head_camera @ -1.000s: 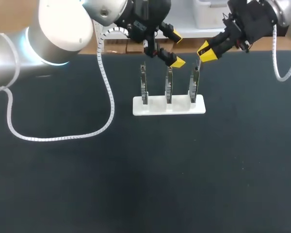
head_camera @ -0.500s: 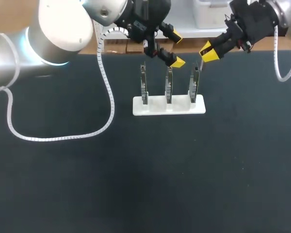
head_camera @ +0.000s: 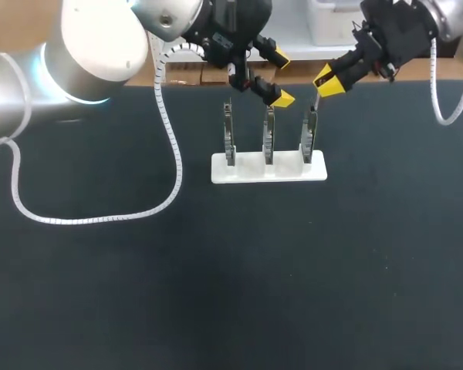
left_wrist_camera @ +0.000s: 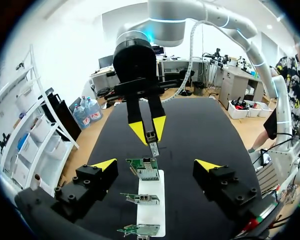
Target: Pick up the optical module with the left hand, and insert it into the network port with the right hand.
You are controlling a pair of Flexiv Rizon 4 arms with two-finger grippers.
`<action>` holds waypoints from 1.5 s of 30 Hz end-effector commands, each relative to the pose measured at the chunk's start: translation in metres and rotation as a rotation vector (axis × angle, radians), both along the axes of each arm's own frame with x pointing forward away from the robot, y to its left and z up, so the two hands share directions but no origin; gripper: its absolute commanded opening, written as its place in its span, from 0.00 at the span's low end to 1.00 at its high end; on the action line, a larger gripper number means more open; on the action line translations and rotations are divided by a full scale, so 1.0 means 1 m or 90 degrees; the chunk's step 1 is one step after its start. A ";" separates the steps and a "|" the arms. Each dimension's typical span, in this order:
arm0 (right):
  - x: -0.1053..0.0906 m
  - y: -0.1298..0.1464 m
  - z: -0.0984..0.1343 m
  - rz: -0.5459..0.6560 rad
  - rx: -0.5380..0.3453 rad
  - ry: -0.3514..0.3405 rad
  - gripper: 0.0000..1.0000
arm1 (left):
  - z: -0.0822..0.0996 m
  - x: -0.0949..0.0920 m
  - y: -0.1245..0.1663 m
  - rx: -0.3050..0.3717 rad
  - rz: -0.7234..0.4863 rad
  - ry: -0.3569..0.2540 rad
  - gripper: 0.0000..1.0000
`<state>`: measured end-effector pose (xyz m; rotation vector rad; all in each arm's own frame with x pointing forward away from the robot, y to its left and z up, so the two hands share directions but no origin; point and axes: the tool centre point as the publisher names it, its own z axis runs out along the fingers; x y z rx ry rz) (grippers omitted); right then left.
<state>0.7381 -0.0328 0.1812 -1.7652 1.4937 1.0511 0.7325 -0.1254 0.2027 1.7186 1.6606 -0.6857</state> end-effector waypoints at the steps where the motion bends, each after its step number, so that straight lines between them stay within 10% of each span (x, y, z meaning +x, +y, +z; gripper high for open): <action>1: 0.007 0.002 -0.003 0.009 0.002 0.008 0.00 | 0.001 0.001 -0.001 0.005 0.000 0.002 1.00; 45: 0.016 0.006 -0.007 0.015 -0.013 0.018 0.00 | 0.001 0.001 -0.001 0.005 0.000 0.002 1.00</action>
